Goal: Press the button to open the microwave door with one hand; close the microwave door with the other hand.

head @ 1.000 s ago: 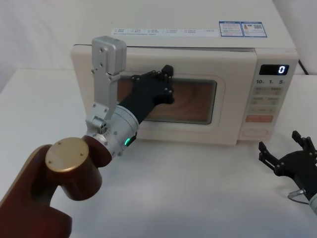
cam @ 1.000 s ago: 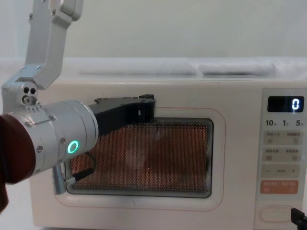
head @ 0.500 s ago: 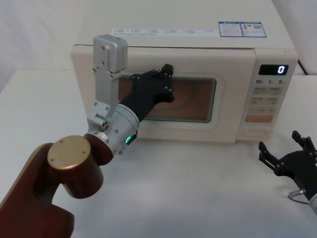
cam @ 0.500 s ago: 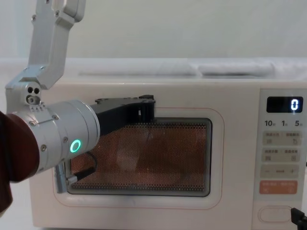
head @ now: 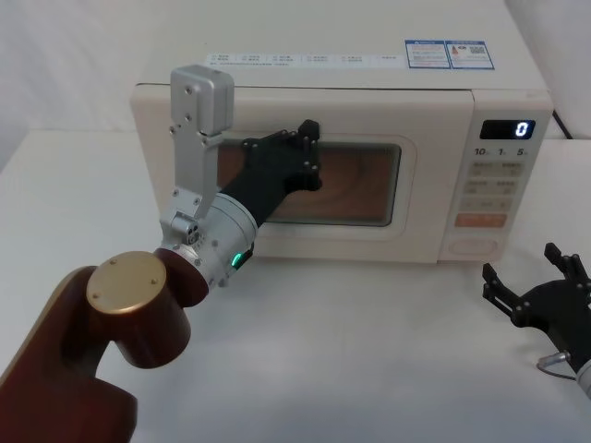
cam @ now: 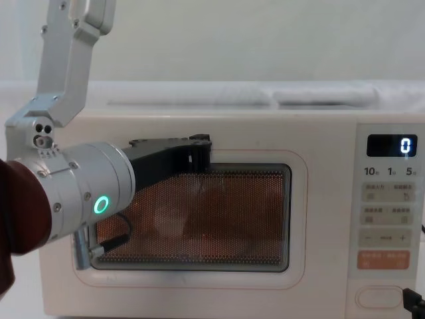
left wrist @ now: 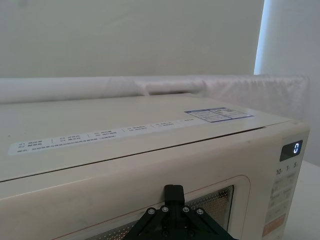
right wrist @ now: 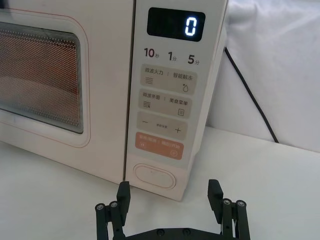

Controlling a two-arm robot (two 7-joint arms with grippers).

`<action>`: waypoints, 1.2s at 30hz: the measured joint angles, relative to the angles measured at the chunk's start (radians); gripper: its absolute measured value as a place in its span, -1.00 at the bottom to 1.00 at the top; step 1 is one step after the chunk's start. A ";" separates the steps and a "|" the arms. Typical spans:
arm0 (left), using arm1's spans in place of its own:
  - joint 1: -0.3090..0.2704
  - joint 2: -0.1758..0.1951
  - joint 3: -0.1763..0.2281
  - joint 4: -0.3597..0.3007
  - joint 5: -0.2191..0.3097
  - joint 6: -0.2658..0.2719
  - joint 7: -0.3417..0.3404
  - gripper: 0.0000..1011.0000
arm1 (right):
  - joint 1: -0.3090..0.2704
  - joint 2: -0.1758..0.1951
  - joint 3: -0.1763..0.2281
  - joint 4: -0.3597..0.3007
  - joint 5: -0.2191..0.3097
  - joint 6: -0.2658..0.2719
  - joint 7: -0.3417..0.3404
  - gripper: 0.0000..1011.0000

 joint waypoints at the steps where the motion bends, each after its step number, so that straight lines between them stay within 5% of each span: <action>1: 0.000 0.000 -0.001 0.000 -0.001 0.000 -0.001 -1.00 | 0.000 0.000 0.000 0.000 0.000 0.000 0.000 0.98; 23: 0.002 -0.003 -0.005 -0.014 -0.014 -0.007 -0.005 -1.00 | 0.000 0.000 0.000 0.000 0.000 0.000 0.000 0.98; 32: 0.060 0.024 -0.001 -0.086 -0.052 -0.004 -0.031 -1.00 | 0.000 0.000 0.000 0.000 0.000 0.000 0.000 0.98; 36: 0.092 0.044 -0.002 -0.116 -0.066 -0.005 -0.038 -0.84 | 0.000 0.000 0.000 0.000 0.000 0.000 0.000 0.98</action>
